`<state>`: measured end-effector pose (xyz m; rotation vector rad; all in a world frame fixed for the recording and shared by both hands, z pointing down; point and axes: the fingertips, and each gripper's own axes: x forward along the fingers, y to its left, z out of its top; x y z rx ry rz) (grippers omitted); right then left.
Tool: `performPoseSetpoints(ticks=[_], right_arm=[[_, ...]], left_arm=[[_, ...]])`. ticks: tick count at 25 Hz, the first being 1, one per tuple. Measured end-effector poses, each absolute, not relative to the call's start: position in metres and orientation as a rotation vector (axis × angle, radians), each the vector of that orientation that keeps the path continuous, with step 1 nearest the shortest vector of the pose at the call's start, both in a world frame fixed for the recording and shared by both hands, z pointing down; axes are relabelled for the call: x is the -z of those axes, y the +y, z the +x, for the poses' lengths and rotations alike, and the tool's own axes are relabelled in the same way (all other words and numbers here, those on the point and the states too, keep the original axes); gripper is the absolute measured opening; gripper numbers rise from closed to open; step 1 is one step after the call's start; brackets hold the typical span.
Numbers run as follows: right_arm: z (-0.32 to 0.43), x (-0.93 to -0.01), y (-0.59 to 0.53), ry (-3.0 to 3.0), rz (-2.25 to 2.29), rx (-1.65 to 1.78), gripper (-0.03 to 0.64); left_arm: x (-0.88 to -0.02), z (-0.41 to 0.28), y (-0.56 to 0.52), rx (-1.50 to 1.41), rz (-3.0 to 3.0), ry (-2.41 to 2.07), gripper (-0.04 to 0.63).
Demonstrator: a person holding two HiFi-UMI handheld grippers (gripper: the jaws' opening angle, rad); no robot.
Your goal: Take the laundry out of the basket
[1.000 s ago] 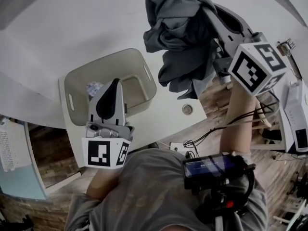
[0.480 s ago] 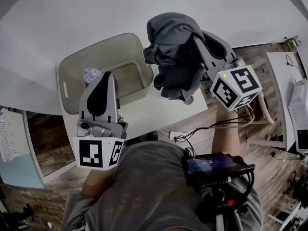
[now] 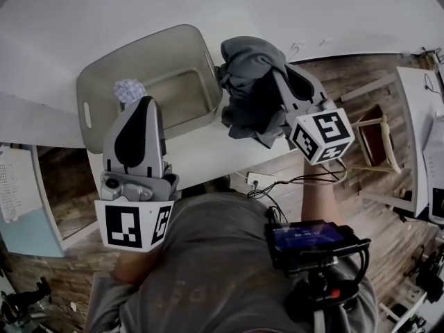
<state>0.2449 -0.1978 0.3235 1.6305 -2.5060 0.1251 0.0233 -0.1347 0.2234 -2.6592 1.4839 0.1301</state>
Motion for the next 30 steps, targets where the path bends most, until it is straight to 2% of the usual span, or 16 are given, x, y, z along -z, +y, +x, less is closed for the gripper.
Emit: performPoseSetpoints(ticks=[15,30], right_arm=[[0.198,-0.433,-0.212,-2.441,1.406,-0.22,0.044],[0.177,-0.432,-0.23,-2.399,1.281,-0.101,0.076]], left_arm=[[-0.243,0.018,-0.129,-0.032,-2.649,1.579,0.008],[-0.233,-0.01,-0.134,-0.113,-2.56,1.702,0.008]])
